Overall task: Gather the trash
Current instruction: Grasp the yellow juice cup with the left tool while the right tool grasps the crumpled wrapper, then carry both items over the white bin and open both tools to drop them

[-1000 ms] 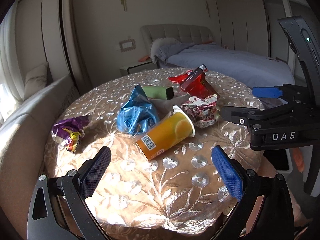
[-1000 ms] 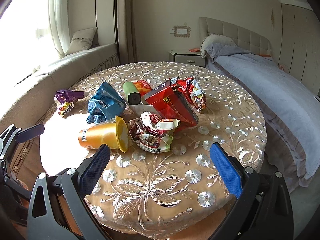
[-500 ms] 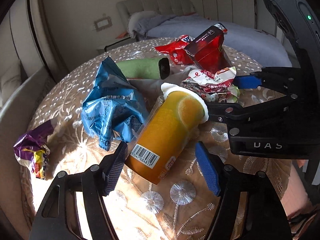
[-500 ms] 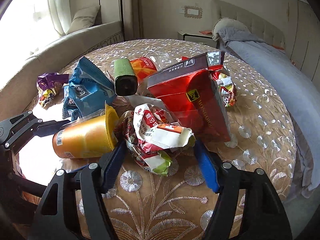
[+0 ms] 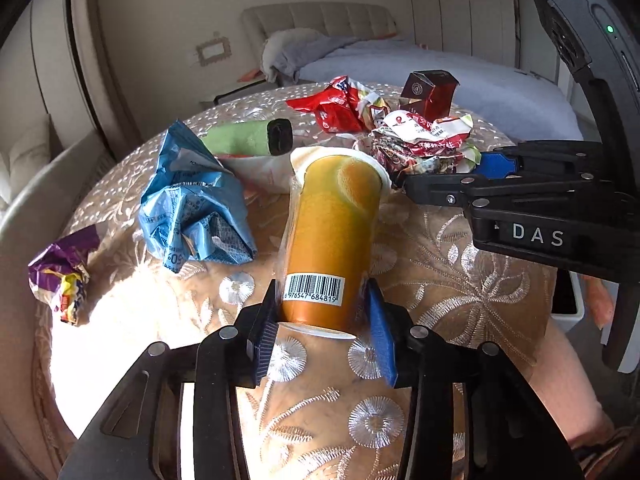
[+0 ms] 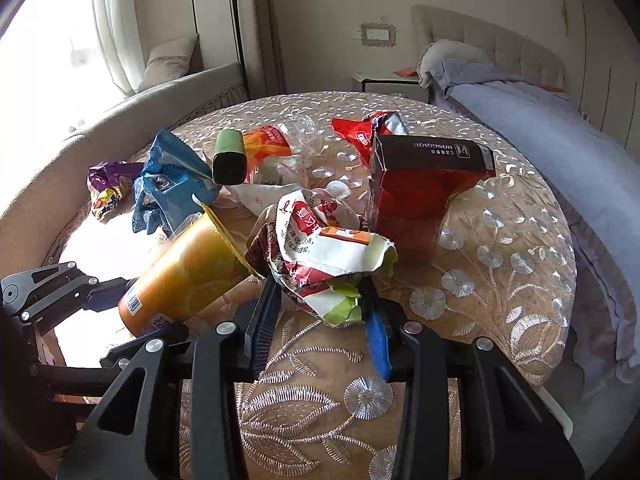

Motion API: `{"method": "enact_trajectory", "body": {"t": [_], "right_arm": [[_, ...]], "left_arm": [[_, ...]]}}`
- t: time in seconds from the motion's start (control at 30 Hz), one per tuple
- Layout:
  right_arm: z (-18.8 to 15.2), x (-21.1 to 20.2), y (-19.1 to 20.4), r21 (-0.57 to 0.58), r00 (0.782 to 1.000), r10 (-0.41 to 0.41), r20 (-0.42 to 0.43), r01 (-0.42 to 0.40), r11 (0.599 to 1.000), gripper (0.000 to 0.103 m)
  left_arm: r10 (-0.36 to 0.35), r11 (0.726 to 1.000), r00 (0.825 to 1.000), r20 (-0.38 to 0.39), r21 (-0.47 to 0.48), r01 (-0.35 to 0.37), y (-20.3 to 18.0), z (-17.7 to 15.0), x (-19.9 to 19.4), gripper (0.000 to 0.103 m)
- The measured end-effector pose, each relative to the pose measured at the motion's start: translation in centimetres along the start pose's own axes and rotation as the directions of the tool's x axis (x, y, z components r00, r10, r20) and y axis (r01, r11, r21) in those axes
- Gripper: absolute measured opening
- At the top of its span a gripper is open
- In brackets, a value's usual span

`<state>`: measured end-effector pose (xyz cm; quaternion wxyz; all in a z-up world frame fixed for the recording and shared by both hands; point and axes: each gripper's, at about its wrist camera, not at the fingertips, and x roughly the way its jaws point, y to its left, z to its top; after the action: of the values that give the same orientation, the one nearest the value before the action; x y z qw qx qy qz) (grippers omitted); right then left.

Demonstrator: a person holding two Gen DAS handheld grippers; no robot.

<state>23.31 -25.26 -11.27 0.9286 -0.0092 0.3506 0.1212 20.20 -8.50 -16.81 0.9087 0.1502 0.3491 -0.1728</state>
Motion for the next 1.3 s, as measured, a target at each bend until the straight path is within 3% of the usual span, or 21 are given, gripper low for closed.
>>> {"method": "enact_trajectory", "body": {"t": [0.3,0.47,0.6,0.77,0.97,1.1,1.2,1.3], "right_arm": [[-1.0,-2.7,-0.8,0.032,0.998,0.037,0.043,-0.038,0.999,0.042],[-1.5,-7.3,-1.8,0.025,0.988,0.034,0.153,-0.038,0.999,0.042],[-2.5,-10.8,-4.8,0.058,0.977,-0.046,0.208,0.034,0.998,0.042],[-5.8,-14.0,-10.9,0.12,0.95,-0.241,0.197,0.221,0.968,0.043],[-11.9,-15.3,-18.8,0.178,0.93,-0.361,0.071,0.344,0.922,0.043],[-16.3,-13.9,-23.1,0.147,0.924,-0.379,-0.046,0.381,0.913,0.043],[-19.2,-11.6,-25.8,0.123,0.922,-0.353,-0.159,0.373,0.92,0.043],[-21.9,-9.1,-27.2,0.069,0.909,-0.328,-0.255,0.356,0.932,0.043]], "left_arm": [[-0.001,0.995,1.0,0.018,-0.096,0.003,0.4,-0.7,-2.4,0.039],[0.019,0.996,0.998,0.056,-0.087,-0.014,-0.5,0.4,-5.2,0.039],[-0.049,0.999,0.995,0.092,-0.018,0.051,-4.3,2.6,-6.4,0.039],[-0.18,0.978,0.98,0.082,0.12,0.17,-11.4,4.7,-4.8,0.039],[-0.35,0.897,0.937,-0.002,0.286,0.336,-21.2,5.6,-1.6,0.039],[-0.446,0.8,0.887,-0.122,0.389,0.456,-27.3,5.4,1.8,0.039],[-0.435,0.74,0.87,-0.232,0.458,0.493,-31.3,4.2,5.8,0.039],[-0.441,0.689,0.82,-0.365,0.448,0.57,-33.8,3.2,10.3,0.039]]}}
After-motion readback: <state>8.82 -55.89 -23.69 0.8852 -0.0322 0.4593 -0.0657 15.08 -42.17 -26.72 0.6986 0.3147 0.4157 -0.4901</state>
